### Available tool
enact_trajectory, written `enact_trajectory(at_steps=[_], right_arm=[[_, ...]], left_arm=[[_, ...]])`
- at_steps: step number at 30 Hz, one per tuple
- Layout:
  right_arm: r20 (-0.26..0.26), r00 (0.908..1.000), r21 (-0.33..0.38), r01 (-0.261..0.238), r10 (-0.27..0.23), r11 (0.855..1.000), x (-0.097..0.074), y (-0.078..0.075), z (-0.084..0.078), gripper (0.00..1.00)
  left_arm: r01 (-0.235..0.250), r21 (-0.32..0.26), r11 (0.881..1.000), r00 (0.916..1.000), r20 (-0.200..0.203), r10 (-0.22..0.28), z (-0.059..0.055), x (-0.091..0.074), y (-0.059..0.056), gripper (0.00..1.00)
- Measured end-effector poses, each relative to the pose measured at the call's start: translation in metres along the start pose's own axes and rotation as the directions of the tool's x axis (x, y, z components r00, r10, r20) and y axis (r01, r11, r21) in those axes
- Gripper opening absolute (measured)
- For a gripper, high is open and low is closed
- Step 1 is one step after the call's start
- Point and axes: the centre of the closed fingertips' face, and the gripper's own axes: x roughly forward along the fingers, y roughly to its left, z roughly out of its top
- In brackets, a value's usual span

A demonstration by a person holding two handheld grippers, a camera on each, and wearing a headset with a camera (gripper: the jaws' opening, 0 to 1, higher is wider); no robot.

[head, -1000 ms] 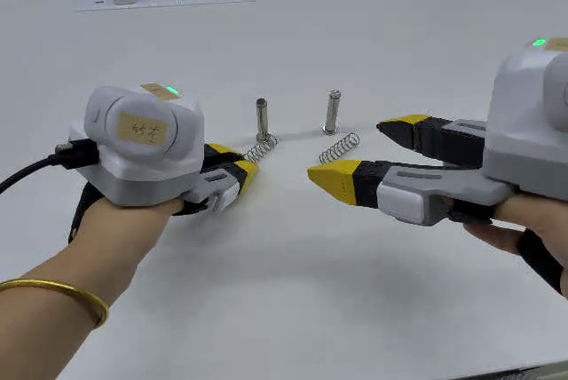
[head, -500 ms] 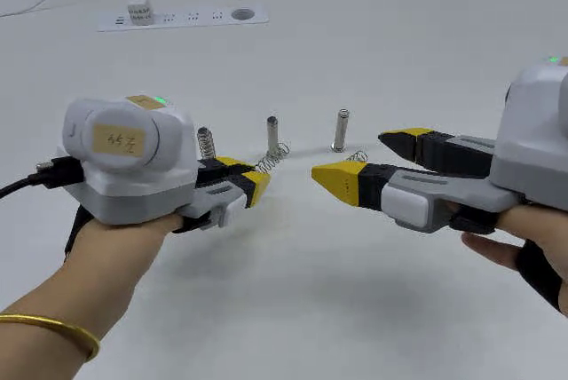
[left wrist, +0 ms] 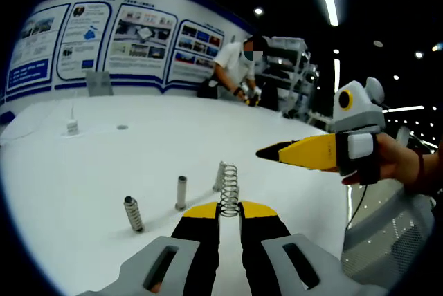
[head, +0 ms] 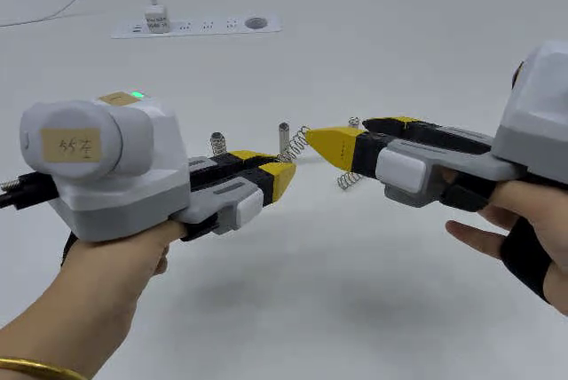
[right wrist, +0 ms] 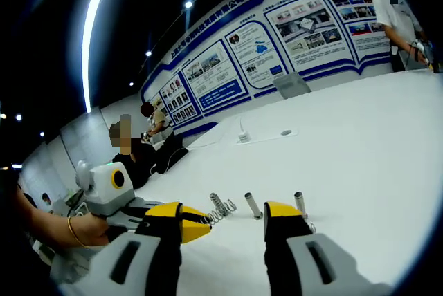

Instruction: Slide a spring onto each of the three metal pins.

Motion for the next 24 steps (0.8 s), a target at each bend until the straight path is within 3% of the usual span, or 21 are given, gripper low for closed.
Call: enact_trajectory(at_steps=[4, 13, 19, 24], right_arm=[[0.019, 0.9997, 0.091, -0.020, 0.018, 0.996, 0.004, 0.004, 0.002, 0.43], [0.029, 0.9976, 0.195, -0.068, 0.064, 0.978, 0.010, 0.014, -0.001, 0.30], [0.041, 0.9934, 0.300, -0.114, 0.107, 0.947, 0.011, 0.020, -0.004, 0.24], [0.049, 0.9919, 0.343, -0.127, 0.117, 0.931, 0.010, 0.020, -0.005, 0.17]], left_arm=[[0.013, 0.007, 1.000, 0.9993, 0.034, -0.013, 0.007, -0.004, -0.008, 0.10], [0.053, 0.037, 0.998, 0.9950, 0.083, -0.056, 0.014, -0.011, -0.021, 0.10], [0.067, 0.046, 0.997, 0.9918, 0.106, -0.071, 0.016, -0.013, -0.025, 0.10], [0.079, 0.054, 0.995, 0.9891, 0.120, -0.085, 0.018, -0.014, -0.027, 0.10]])
